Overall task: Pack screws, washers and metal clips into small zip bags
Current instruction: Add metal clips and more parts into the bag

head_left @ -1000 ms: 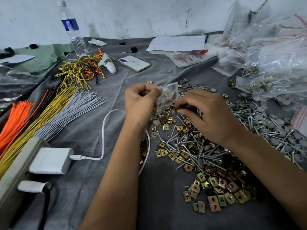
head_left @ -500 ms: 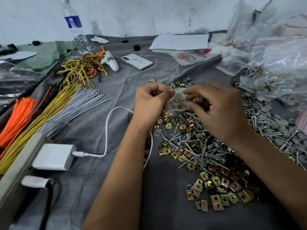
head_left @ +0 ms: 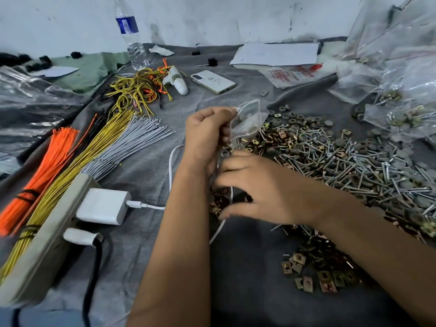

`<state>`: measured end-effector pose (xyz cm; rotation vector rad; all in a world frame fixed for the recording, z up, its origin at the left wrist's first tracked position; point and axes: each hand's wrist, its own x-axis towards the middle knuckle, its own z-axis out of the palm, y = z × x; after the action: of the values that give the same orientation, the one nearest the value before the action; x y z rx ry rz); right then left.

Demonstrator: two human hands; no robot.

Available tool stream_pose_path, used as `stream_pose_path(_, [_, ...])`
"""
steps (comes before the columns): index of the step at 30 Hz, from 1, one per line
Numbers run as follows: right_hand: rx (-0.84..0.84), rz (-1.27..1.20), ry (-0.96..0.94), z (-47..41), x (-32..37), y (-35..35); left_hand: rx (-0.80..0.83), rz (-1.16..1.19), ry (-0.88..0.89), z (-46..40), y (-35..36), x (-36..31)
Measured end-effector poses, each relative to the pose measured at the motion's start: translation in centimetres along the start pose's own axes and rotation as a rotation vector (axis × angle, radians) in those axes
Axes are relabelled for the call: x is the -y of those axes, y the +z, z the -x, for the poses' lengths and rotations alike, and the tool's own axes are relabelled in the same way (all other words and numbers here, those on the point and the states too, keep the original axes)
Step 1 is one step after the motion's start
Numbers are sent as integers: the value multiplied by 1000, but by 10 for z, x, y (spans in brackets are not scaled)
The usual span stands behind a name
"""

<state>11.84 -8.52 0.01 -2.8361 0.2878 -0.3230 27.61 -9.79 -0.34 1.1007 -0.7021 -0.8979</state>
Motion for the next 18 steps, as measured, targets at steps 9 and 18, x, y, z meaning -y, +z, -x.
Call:
stream_pose_path(9, [162,-50,156,-27,14,5,-36,35,-15,-4,-5,1])
stream_pose_path(18, [16,-200,227,1,-16,-24,-113,97,-8,-4,-4,2])
